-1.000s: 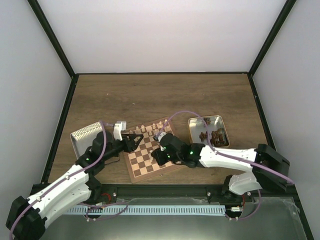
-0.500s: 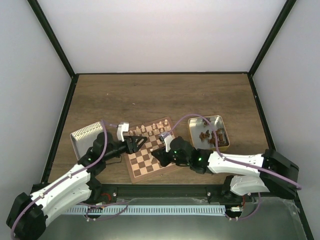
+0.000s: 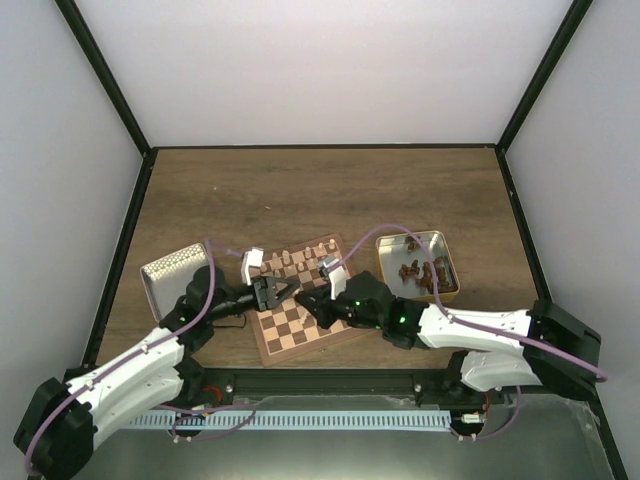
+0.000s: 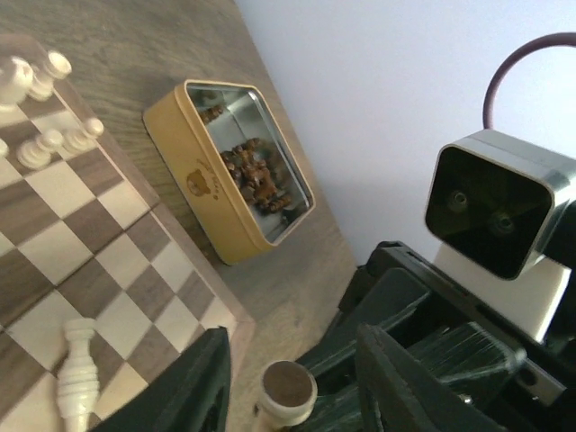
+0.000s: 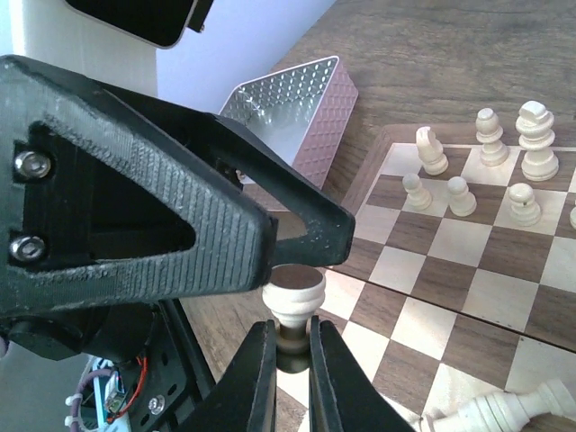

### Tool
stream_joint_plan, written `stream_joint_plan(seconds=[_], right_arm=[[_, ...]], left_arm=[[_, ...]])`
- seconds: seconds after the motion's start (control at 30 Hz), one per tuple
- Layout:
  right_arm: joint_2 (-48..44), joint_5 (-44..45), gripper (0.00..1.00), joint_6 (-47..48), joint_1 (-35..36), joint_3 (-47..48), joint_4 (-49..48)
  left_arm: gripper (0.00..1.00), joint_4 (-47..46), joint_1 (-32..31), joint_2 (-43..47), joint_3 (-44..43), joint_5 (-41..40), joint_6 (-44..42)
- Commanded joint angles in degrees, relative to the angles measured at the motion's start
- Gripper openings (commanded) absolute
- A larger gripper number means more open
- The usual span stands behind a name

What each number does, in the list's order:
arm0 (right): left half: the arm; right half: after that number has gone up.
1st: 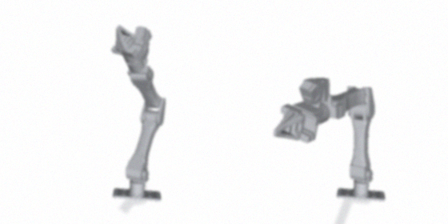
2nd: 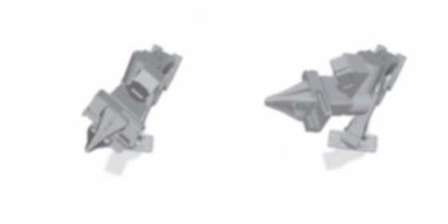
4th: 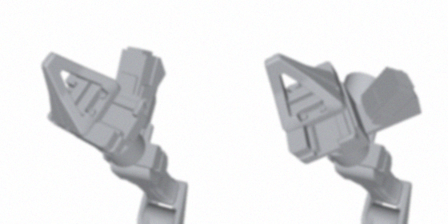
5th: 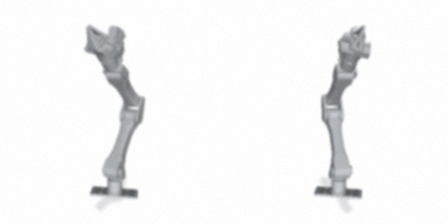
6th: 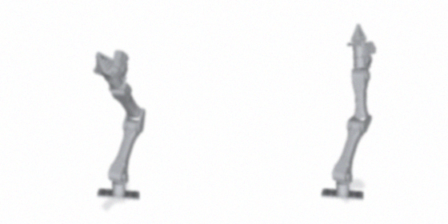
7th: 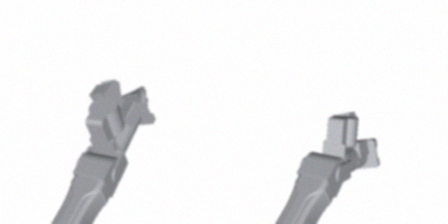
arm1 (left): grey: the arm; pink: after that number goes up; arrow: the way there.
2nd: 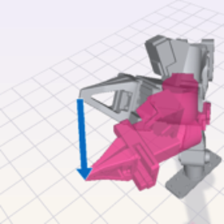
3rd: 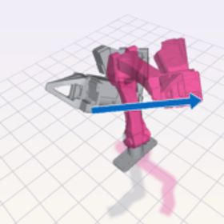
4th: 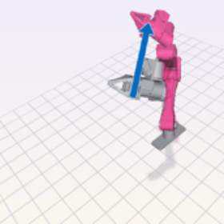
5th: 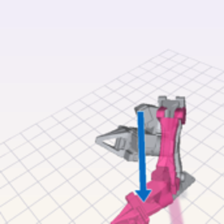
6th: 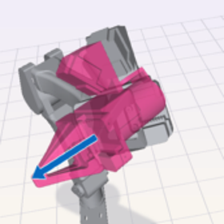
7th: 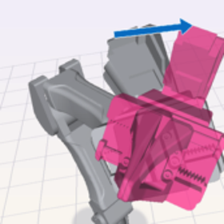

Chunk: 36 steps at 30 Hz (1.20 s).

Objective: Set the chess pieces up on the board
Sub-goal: Place the chess piece on the chessboard.

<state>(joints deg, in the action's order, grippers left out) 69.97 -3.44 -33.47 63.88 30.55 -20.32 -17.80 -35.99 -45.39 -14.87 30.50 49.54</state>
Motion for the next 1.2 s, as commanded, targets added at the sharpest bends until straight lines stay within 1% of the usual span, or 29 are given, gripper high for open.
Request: stream_joint_plan(seconds=[0.0,0.1,0.37,0.4,0.47,0.53,0.57,0.6,0.63,0.7,0.77,0.8,0.83,0.9,1.0,1.17], right_arm=[[1.2,1.0,0.01,3.2,-0.2,1.8,-1.8],[1.3,1.4,0.01,3.9,-0.3,2.3,-1.8],[1.5,1.4,0.01,4.4,-0.2,3.3,-2.6],[1.6,1.4,0.01,4.4,-0.3,3.3,-2.8],[1.6,1.4,0.01,4.5,-0.2,3.5,-2.9],[1.8,1.5,0.02,4.4,-0.2,3.6,-2.7],[1.8,1.5,0.03,4.2,-0.3,3.6,-2.5],[1.7,1.5,0.06,3.7,-0.3,3.8,-2.2],[1.3,1.3,0.13,3.1,-0.2,3.9,-2.0],[0.0,1.4,0.3,1.5,-0.2,3.5,-2.7],[-1.9,1.9,0.45,-0.8,-0.3,2.6,-4.5],[-2.9,2.6,0.51,-2.4,-0.3,1.8,-6.3],[-4.0,3.1,0.55,-4.1,-0.3,0.9,-9.1],[-5.3,4.0,0.59,-7.2,-0.3,-0.2,-13.5],[-5.2,6.4,0.59,-12.6,-0.3,0.3,-16.4],[-3.3,12.6,0.58,-18.7,-0.3,2.6,-13.7]], left_arm=[[0.37,-3.2,0.0,-1.0,0.5,3.7,1.7],[0.31,-3.5,0.0,-1.6,0.6,4.1,1.8],[0.31,-2.3,0.0,-2.8,0.5,4.2,1.3],[0.29,-2.2,0.0,-2.9,0.5,4.2,1.3],[0.24,-2.2,0.0,-2.8,0.1,4.2,1.1],[0.15,-1.9,0.0,-2.6,-0.5,4.2,0.9],[0.13,-1.6,0.0,-2.5,-0.8,4.1,0.9],[0.12,-1.3,0.0,-2.4,-1.3,3.8,1.0],[0.12,-0.9,0.0,-2.1,-1.7,3.3,1.2],[0.09,1.2,0.1,-1.4,-3.0,1.4,2.3],[0.09,4.9,0.1,-0.5,-5.2,-1.6,4.6],[0.09,5.8,0.1,0.0,-6.2,-2.6,6.5],[0.09,6.1,0.2,0.3,-7.2,-3.3,8.3],[0.09,6.6,0.2,0.3,-8.8,-4.9,13.7],[0.09,5.0,0.2,-0.5,-10.2,-6.1,21.5],[0.09,-4.1,0.2,-0.9,-9.6,-6.3,36.6]])
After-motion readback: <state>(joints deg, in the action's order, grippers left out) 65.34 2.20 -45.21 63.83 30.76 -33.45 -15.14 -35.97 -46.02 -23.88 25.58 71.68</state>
